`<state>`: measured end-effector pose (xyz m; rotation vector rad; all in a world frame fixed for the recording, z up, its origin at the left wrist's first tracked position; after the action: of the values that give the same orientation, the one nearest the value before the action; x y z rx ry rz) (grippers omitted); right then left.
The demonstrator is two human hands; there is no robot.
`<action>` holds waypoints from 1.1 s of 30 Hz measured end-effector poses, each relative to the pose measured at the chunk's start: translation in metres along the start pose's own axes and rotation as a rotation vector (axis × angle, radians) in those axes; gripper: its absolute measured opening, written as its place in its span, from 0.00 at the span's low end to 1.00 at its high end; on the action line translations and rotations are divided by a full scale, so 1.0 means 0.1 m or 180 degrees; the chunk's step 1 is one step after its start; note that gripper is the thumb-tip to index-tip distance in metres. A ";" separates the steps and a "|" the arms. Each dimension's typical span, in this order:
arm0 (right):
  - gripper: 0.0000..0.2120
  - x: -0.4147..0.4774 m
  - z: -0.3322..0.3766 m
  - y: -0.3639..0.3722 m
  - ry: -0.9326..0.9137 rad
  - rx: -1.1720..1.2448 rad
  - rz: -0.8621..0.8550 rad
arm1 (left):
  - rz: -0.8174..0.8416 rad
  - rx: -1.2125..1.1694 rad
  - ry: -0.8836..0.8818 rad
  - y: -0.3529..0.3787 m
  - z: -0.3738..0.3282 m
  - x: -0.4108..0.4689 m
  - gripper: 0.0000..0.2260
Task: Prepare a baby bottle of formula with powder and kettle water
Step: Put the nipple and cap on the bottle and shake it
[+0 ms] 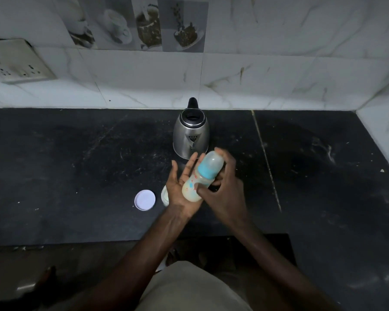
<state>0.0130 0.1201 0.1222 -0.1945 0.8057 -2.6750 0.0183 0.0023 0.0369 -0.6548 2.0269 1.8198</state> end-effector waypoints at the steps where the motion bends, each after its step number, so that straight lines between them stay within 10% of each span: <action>1: 0.47 0.00 -0.04 0.03 0.0021 0.0043 0.0002 | 0.0074 -0.0025 -0.0029 0.01 -0.01 -0.01 0.31; 12: 0.43 0.07 -0.12 -0.15 -0.0031 0.0038 0.0195 | 0.0111 0.0117 -0.0156 0.02 0.06 -0.09 0.30; 17: 0.40 0.22 -0.03 -0.41 0.0017 0.0812 -0.1524 | 0.0045 0.0285 0.0017 0.04 0.03 -0.05 0.31; 20: 0.42 0.13 -0.06 -0.31 -0.0027 -0.0072 -0.0580 | 0.0059 0.0149 -0.0039 0.04 0.05 -0.04 0.31; 24: 0.41 0.15 -0.11 -0.42 -0.0176 0.0027 -0.1089 | 0.0100 0.0256 0.0001 0.05 0.04 -0.02 0.32; 33: 0.43 0.19 -0.02 -0.28 -0.0264 -0.0130 -0.0300 | 0.0183 0.0168 -0.0159 0.05 0.14 -0.05 0.33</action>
<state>-0.0132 0.1367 0.1365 -0.3595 0.8457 -2.7189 0.0194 0.0170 0.0423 -0.5363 2.0736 1.7891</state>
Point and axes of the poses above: each hand's wrist, its own x-axis towards the middle knuckle, its own y-axis out of the palm, z = x × y, the point moved 1 cm from there along x, towards the middle knuckle, and after that the axes turned 8 degrees about -x, right-handed, at the moved point
